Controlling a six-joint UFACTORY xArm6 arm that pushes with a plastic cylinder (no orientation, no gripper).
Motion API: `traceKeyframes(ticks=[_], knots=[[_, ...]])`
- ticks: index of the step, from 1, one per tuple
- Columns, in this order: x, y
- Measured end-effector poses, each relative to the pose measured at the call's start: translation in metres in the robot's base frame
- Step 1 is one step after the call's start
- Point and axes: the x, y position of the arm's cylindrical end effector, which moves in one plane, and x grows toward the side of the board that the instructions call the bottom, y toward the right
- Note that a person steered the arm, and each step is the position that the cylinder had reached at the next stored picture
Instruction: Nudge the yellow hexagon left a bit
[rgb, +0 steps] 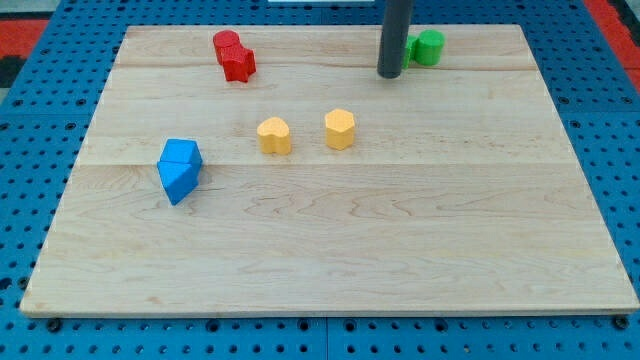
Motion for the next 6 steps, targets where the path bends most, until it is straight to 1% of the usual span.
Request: traceKeyframes(ticks=[1, 2, 3, 5, 6], knots=[[0.037, 0.030], [0.078, -0.001], [0.104, -0.019], [0.104, -0.068], [0.096, -0.047]])
